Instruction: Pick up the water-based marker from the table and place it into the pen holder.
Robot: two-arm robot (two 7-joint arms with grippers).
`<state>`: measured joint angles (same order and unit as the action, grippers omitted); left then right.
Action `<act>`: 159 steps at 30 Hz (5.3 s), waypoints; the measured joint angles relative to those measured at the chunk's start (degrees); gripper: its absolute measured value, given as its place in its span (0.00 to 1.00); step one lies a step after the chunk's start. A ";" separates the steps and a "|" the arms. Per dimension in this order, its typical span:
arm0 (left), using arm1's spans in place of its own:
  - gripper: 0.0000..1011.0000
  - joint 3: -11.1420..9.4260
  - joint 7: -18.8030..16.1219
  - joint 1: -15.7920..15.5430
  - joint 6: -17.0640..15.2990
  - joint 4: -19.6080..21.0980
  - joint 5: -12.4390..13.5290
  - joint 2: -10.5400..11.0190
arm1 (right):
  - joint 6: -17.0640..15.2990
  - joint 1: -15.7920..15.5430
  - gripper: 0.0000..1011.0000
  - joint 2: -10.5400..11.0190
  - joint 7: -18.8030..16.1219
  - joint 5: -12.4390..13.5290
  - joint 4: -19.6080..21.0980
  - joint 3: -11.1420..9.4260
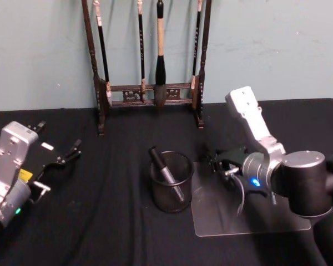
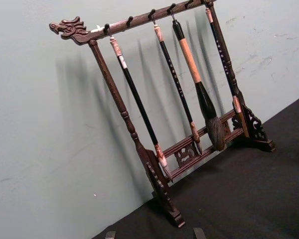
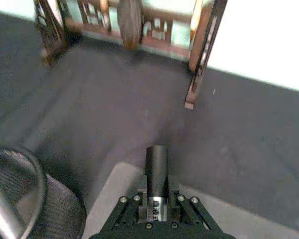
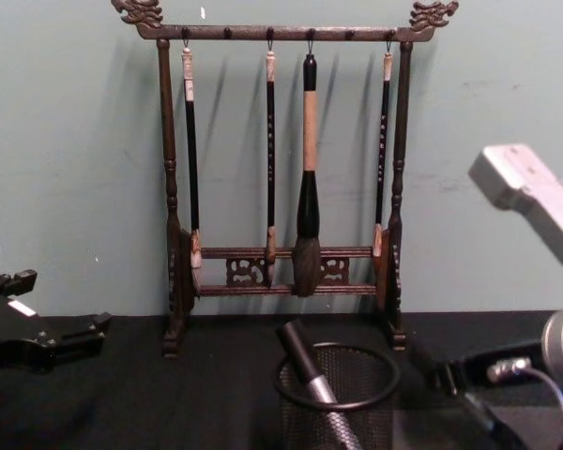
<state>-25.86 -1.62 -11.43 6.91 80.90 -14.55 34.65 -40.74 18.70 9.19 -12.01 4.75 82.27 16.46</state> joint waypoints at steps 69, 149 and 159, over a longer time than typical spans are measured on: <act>1.00 0.00 0.00 0.00 0.00 0.00 0.00 0.00 | 27.29 1.65 0.24 -0.34 -14.01 10.82 -1.08 5.41; 1.00 0.00 0.00 0.00 0.00 0.00 0.00 0.00 | 25.16 -3.38 0.99 1.11 3.66 2.77 -3.46 -4.44; 1.00 0.00 0.00 0.00 0.00 0.00 0.00 0.00 | 24.78 -3.25 0.99 0.83 3.65 2.71 -3.65 -4.76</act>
<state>-25.86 -1.62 -11.43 6.91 80.90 -14.55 34.64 -15.96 15.45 10.01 -8.36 7.46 78.61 11.70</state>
